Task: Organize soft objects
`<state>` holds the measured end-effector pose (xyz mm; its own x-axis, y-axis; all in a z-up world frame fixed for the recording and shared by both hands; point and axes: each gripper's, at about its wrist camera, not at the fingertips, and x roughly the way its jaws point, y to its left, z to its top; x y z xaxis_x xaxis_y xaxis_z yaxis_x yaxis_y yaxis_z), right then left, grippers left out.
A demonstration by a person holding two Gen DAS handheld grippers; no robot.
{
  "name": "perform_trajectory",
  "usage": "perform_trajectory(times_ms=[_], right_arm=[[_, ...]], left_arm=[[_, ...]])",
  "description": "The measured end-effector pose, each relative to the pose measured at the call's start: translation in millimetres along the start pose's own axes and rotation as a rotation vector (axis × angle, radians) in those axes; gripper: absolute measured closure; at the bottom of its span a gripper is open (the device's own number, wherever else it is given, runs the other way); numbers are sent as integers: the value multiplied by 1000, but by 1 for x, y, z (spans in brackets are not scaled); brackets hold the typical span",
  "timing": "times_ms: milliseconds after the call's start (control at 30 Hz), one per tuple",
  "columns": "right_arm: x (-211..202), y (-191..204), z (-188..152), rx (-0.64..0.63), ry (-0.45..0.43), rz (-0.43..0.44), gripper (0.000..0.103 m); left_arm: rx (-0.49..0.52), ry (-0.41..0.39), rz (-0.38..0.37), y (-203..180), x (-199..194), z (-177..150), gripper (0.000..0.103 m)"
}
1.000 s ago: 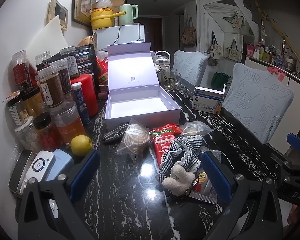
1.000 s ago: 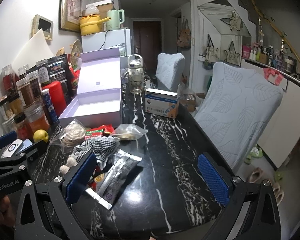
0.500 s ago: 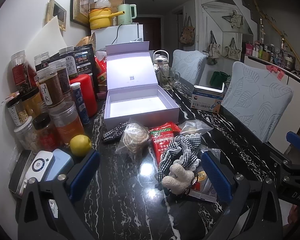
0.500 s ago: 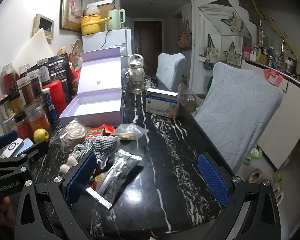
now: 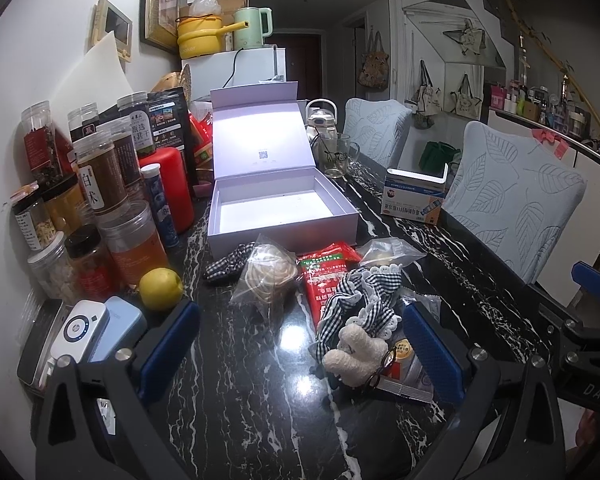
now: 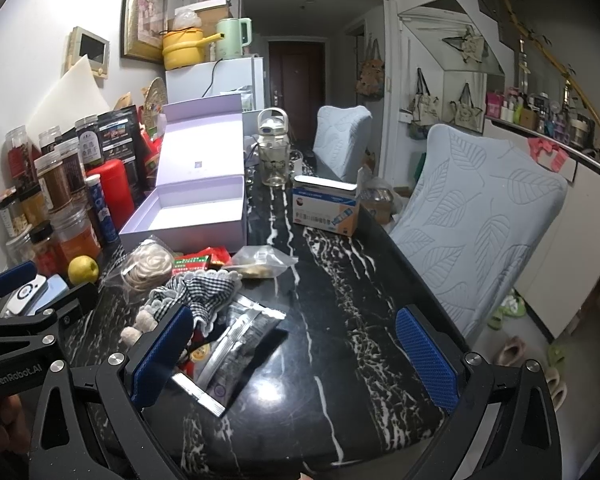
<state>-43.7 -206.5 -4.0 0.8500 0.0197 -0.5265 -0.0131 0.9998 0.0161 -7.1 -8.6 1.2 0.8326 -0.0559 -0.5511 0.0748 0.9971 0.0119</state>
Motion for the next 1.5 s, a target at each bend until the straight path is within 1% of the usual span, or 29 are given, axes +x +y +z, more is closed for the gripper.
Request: perform_trajectory(times_ms=[367, 500, 633, 700, 767, 867, 933, 1000, 1100, 1200, 1267, 1400, 1500], right_arm=[[9, -5, -10, 11, 28, 26, 0], [15, -7, -17, 7, 50, 31, 0], [22, -11, -20, 20, 69, 28, 0], [25, -12, -22, 23, 78, 30, 0], [29, -12, -23, 23, 88, 31, 0], [35, -10, -25, 20, 105, 32, 0], [39, -10, -28, 18, 117, 35, 0], [42, -9, -29, 16, 126, 36, 0], [47, -7, -33, 9, 139, 38, 0], [53, -8, -33, 14, 155, 47, 0], [56, -10, -33, 24, 162, 54, 0], [63, -14, -36, 37, 189, 59, 0], [66, -16, -37, 49, 200, 60, 0]], left_arm=[[19, 8, -14, -3, 11, -10, 0], [9, 25, -48, 0, 18, -12, 0], [5, 31, -16, 4, 28, -16, 0], [-1, 44, -21, 7, 35, -18, 0], [-14, 65, -49, 10, 42, -22, 0], [-36, 110, -119, 12, 54, -28, 0], [-49, 135, -148, 10, 61, -31, 0], [-51, 140, -174, 7, 66, -33, 0], [-30, 148, -185, -2, 79, -31, 0], [-41, 198, -193, -6, 97, -29, 0], [-47, 215, -203, -9, 107, -27, 0], [-28, 227, -155, -11, 123, -23, 3], [-21, 249, -172, -13, 134, -22, 4]])
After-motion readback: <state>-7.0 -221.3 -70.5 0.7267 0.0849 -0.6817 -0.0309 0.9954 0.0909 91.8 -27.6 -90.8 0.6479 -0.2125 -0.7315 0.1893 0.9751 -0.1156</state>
